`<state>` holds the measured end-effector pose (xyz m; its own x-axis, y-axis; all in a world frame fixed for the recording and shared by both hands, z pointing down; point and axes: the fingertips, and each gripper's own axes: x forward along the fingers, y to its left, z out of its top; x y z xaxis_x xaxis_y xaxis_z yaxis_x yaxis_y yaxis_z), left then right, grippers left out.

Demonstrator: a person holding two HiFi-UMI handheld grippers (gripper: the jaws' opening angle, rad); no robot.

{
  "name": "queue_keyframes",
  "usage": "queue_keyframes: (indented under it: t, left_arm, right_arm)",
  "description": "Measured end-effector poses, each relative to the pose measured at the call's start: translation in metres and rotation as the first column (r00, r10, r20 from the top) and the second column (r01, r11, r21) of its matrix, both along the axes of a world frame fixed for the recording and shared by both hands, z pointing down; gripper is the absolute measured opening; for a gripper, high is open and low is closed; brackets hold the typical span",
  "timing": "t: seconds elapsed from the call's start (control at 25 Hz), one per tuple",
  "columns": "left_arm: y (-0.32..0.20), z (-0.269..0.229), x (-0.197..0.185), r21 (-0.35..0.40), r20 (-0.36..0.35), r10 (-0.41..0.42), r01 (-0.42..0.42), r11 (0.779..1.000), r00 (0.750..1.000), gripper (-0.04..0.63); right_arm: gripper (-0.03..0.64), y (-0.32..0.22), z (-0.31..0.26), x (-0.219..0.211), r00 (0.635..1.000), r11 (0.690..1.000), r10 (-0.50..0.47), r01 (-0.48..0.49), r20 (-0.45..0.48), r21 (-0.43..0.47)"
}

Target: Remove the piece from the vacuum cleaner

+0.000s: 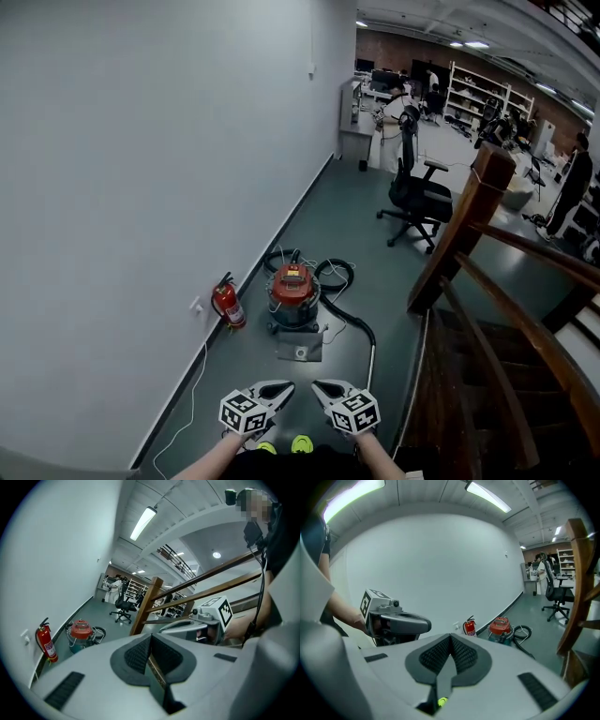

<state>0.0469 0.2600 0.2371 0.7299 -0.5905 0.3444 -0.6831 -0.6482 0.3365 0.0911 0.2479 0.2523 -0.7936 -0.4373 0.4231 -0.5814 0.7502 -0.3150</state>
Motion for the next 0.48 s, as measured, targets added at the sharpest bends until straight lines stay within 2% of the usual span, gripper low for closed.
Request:
queue_keyframes:
  t: [0.48]
  left_arm:
    - [0.018, 0.002, -0.005, 0.004, -0.014, -0.016, 0.016, 1.000, 1.000, 0.014]
  right_arm:
    - [0.015, 0.022, 0.006, -0.006, 1.000, 1.000, 0.001, -0.001, -0.010, -0.015]
